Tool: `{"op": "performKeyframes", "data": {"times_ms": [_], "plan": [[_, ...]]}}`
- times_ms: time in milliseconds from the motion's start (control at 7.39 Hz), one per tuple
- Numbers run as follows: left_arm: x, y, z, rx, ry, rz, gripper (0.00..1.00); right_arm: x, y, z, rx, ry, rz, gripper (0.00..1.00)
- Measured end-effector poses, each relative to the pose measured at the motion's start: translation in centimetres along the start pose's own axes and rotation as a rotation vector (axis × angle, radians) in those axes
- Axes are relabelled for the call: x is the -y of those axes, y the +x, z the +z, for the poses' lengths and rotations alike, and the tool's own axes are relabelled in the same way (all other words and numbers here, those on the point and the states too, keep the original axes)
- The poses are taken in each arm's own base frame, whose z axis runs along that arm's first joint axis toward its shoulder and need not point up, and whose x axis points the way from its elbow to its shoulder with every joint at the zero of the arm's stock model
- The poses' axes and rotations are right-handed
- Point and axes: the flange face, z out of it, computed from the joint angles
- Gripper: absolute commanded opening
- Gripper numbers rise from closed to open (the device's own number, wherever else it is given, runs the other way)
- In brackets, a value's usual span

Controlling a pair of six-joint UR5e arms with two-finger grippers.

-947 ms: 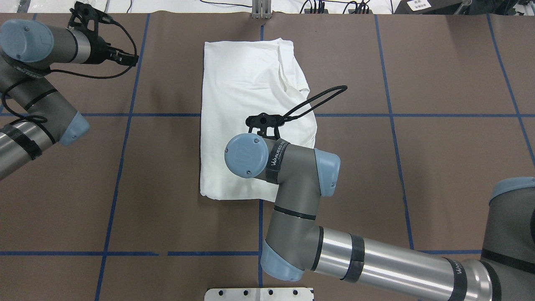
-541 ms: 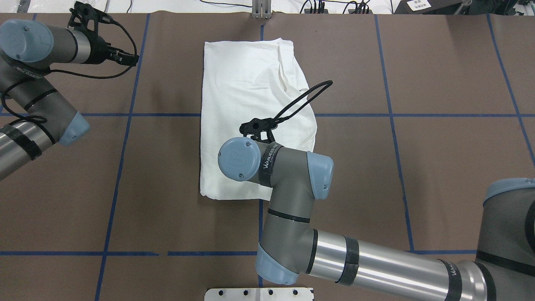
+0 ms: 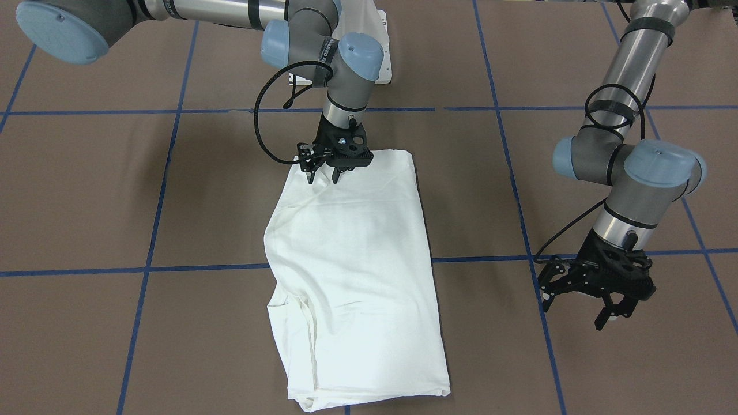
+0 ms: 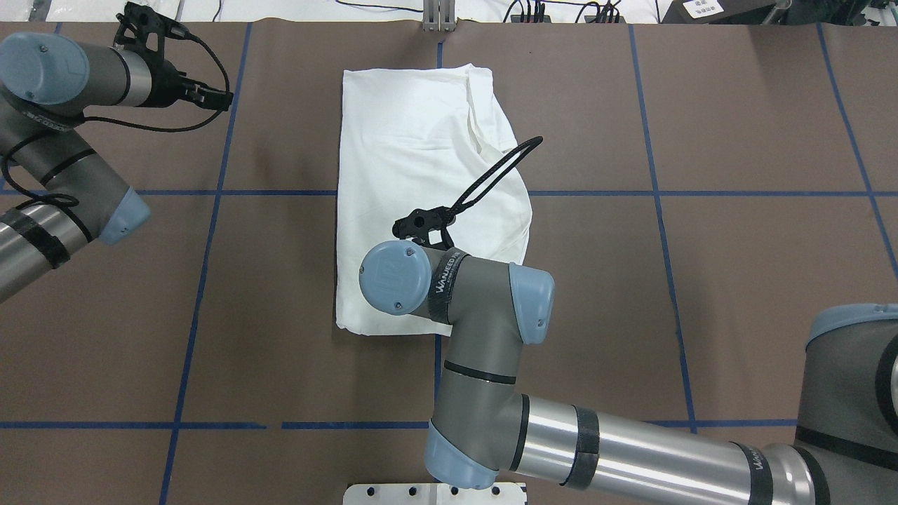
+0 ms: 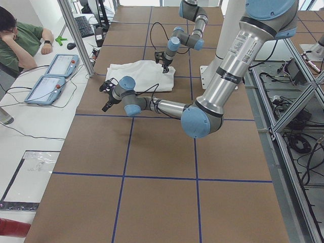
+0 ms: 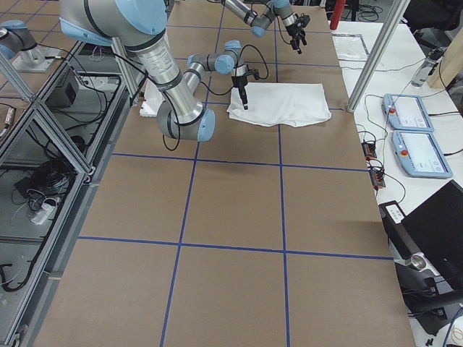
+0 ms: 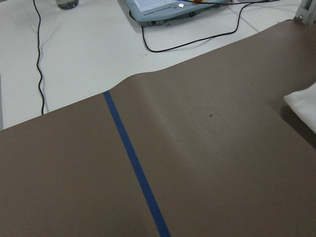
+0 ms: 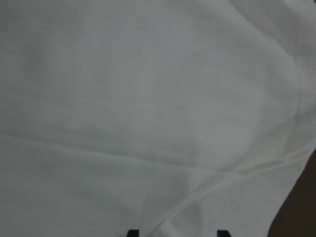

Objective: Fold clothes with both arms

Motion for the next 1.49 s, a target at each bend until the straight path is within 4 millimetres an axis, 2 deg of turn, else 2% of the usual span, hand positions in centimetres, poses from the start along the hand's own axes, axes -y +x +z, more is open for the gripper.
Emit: {"op": "performKeyframes", "data": {"times_ms": [135,271,406,541,1082,1217,1488], "plan": [[0.0,0.0,-0.1,-0.001,0.001,0.0,1.0,-0.3,-0.2,0.0,0.002,-0.003,-0.005,0.57],[-0.1,0.0,-0.2,-0.001,0.001,0.001,1.0,-0.5,-0.4,0.1,0.003,-0.004,-0.008,0.43],[-0.4,-0.1,-0.5,-0.002,0.003,0.001,1.0,-0.6,-0.4,0.2,0.001,-0.005,-0.01,0.17],[-0.9,-0.2,-1.1,-0.005,0.005,0.002,1.0,-0.8,-0.4,0.4,-0.002,-0.006,-0.012,0.0],[-1.6,-0.2,-1.8,-0.027,-0.004,0.003,1.0,-0.3,0.5,0.0,-0.003,0.001,-0.001,0.0],[-1.6,-0.2,-1.8,-0.028,-0.005,0.003,1.0,-0.4,2.0,-0.7,-0.002,0.004,0.006,0.0],[-1.7,-0.2,-1.7,-0.028,-0.006,0.002,1.0,-3.1,7.0,-1.7,-0.027,-0.007,0.017,0.0]]}}
